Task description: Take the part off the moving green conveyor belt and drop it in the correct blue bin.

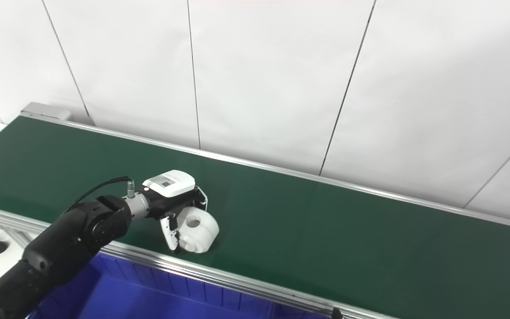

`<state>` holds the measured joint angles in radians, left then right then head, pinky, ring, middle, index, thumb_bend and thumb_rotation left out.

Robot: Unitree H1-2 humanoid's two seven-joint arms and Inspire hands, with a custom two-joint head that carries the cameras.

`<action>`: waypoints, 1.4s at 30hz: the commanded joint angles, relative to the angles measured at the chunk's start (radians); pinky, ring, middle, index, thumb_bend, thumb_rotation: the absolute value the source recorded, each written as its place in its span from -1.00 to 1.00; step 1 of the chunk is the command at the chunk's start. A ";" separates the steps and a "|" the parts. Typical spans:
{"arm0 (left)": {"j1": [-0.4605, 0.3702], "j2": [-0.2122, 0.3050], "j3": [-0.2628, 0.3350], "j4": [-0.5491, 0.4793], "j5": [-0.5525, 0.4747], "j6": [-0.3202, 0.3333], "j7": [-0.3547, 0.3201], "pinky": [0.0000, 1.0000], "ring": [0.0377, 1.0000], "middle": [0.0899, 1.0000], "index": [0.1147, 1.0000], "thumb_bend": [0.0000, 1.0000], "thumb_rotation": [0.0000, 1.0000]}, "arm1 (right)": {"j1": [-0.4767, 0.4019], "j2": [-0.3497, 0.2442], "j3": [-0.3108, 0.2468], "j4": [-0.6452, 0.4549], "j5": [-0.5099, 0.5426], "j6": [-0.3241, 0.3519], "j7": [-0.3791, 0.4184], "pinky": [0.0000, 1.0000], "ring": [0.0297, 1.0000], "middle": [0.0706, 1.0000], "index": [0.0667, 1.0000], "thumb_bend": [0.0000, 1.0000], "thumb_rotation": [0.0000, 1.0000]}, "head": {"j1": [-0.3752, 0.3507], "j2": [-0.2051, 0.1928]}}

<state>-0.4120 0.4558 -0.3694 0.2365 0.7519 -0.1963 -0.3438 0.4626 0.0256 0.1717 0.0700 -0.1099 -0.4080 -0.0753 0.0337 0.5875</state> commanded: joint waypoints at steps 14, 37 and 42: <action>0.035 0.032 0.065 -0.160 -0.097 -0.030 0.029 0.13 0.02 -0.09 -0.18 0.05 -0.94 | 0.020 0.014 -0.001 -0.075 -0.011 -0.001 0.003 0.99 0.93 1.00 1.00 0.60 1.00 | 0.007 0.051; 0.415 0.156 0.196 -0.577 -0.087 0.153 -0.150 -0.03 -0.02 -0.05 -0.22 0.04 -1.00 | -0.018 -0.050 -0.054 -0.316 0.072 0.245 0.080 0.79 0.79 0.84 0.99 0.61 1.00 | 0.117 0.263; 0.433 0.164 0.174 -0.568 -0.005 0.201 -0.211 -0.23 -0.18 -0.16 -0.16 0.05 -1.00 | -0.047 -0.042 -0.049 -0.299 0.058 0.253 0.076 0.79 0.78 0.83 0.99 0.63 1.00 | 0.085 0.243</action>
<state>0.0342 0.5930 -0.1972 -0.3154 0.7244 -0.0137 -0.5472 0.4232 -0.0246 0.1210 -0.2090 -0.0503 -0.1559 -0.0068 0.1182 0.8299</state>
